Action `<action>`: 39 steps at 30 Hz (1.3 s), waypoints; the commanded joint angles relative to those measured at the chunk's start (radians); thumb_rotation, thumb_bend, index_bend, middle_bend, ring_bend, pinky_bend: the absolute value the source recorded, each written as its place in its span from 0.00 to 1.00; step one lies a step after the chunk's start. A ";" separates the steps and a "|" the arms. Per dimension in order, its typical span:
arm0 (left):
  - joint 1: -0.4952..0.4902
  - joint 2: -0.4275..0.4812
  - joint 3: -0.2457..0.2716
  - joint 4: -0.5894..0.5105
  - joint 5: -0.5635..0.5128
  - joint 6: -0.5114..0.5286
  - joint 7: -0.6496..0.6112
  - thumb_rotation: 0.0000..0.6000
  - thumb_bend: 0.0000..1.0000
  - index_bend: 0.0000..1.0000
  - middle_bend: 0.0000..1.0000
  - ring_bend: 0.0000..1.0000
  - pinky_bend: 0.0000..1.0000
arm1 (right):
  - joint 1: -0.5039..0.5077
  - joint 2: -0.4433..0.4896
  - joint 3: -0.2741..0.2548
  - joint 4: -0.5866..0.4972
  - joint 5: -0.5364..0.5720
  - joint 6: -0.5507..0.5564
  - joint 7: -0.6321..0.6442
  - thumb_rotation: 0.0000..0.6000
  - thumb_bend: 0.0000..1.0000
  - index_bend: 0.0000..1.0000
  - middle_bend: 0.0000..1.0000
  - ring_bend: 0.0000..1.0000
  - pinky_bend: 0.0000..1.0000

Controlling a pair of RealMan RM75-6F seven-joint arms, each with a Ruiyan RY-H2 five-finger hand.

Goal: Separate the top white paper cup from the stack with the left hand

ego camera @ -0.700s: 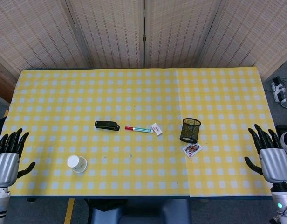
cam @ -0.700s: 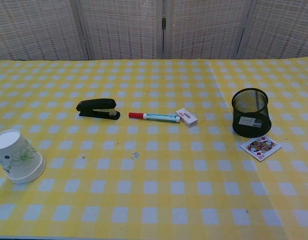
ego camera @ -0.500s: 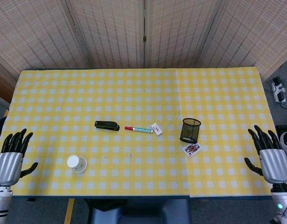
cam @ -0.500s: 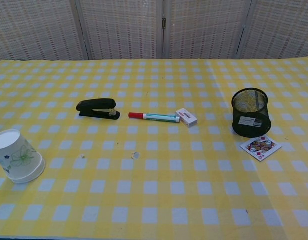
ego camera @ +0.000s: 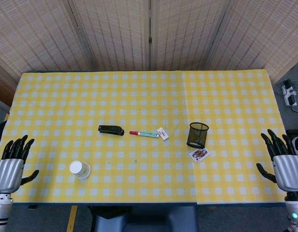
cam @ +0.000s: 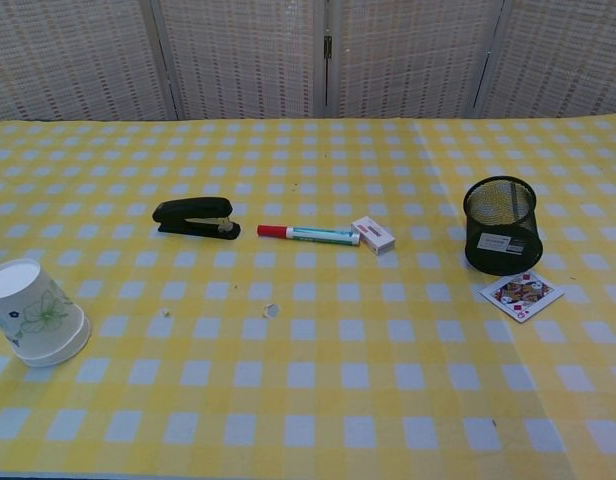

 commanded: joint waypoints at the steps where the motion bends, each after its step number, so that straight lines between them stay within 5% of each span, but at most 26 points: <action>1: 0.000 -0.006 0.000 0.009 0.005 0.003 -0.010 1.00 0.23 0.07 0.04 0.05 0.00 | 0.002 0.004 0.002 -0.005 0.001 -0.003 -0.002 1.00 0.31 0.00 0.05 0.14 0.04; 13: -0.080 0.035 0.019 -0.010 0.053 -0.125 -0.058 1.00 0.24 0.20 0.04 0.06 0.00 | 0.013 0.041 0.020 -0.049 0.007 -0.006 -0.041 1.00 0.31 0.00 0.05 0.14 0.05; 24: -0.178 0.142 0.058 -0.138 0.034 -0.340 -0.070 1.00 0.24 0.19 0.05 0.06 0.00 | 0.017 0.051 0.022 -0.064 0.020 -0.019 -0.049 1.00 0.31 0.00 0.05 0.14 0.04; 39: -0.242 0.083 0.068 -0.123 0.012 -0.434 -0.083 1.00 0.26 0.20 0.05 0.06 0.00 | 0.019 0.044 0.020 -0.043 0.023 -0.025 -0.028 1.00 0.31 0.00 0.05 0.14 0.04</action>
